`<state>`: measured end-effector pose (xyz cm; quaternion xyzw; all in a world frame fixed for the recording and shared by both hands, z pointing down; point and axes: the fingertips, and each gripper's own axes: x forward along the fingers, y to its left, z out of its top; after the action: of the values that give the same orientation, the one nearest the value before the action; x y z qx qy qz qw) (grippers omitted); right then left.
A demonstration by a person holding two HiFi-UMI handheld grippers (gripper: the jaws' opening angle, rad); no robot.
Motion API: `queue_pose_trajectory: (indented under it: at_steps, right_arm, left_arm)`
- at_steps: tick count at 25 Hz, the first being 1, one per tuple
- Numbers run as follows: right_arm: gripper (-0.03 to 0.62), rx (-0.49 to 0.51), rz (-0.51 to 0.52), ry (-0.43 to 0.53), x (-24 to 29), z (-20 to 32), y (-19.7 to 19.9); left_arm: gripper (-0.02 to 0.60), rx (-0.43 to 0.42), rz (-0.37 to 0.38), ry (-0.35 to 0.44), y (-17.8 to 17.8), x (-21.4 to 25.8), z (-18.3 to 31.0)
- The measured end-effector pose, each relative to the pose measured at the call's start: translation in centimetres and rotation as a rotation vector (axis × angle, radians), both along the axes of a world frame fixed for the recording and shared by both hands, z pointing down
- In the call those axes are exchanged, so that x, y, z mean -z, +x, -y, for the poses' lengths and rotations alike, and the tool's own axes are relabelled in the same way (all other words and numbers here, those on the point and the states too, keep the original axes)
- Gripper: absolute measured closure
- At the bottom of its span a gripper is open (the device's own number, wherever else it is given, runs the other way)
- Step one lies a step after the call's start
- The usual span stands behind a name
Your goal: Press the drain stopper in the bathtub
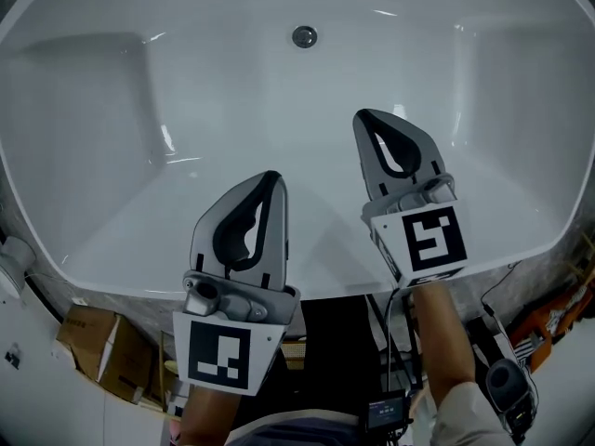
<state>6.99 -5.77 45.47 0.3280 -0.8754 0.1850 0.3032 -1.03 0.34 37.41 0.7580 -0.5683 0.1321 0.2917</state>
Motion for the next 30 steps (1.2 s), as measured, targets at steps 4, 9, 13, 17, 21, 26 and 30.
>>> queue_pose_trajectory:
  at_steps: [4, 9, 13, 17, 21, 26, 30]
  right_arm:
    - [0.576, -0.001, -0.055, -0.057, -1.2, -0.1, 0.4]
    - [0.576, -0.017, -0.037, -0.047, -3.9, 1.3, 0.2]
    - [0.576, -0.014, -0.04, -0.027, -6.3, 2.9, -0.7]
    - [0.576, -0.017, -0.057, -0.027, -8.5, 4.4, -1.0]
    - [0.576, 0.01, -0.093, -0.024, -11.7, 5.5, -1.7]
    - [0.576, 0.056, -0.125, -0.011, -15.2, 6.8, -3.2]
    - [0.576, 0.09, -0.142, -0.012, -17.3, 7.5, -4.3]
  left_arm:
    - [0.576, -0.008, 0.01, 0.005, 0.0, 0.0, 0.4]
    - [0.575, -0.015, 0.014, 0.004, 0.2, -2.3, 2.0]
    - [0.575, -0.02, 0.02, 0.003, -0.3, -4.7, 3.4]
    - [0.576, -0.018, 0.033, 0.009, -0.4, -5.9, 4.1]
    - [0.575, -0.023, 0.05, 0.013, -0.6, -7.7, 4.6]
    - [0.576, -0.016, 0.047, 0.006, -1.6, -10.1, 5.2]
    - [0.576, -0.025, 0.056, 0.002, -2.2, -11.4, 5.6]
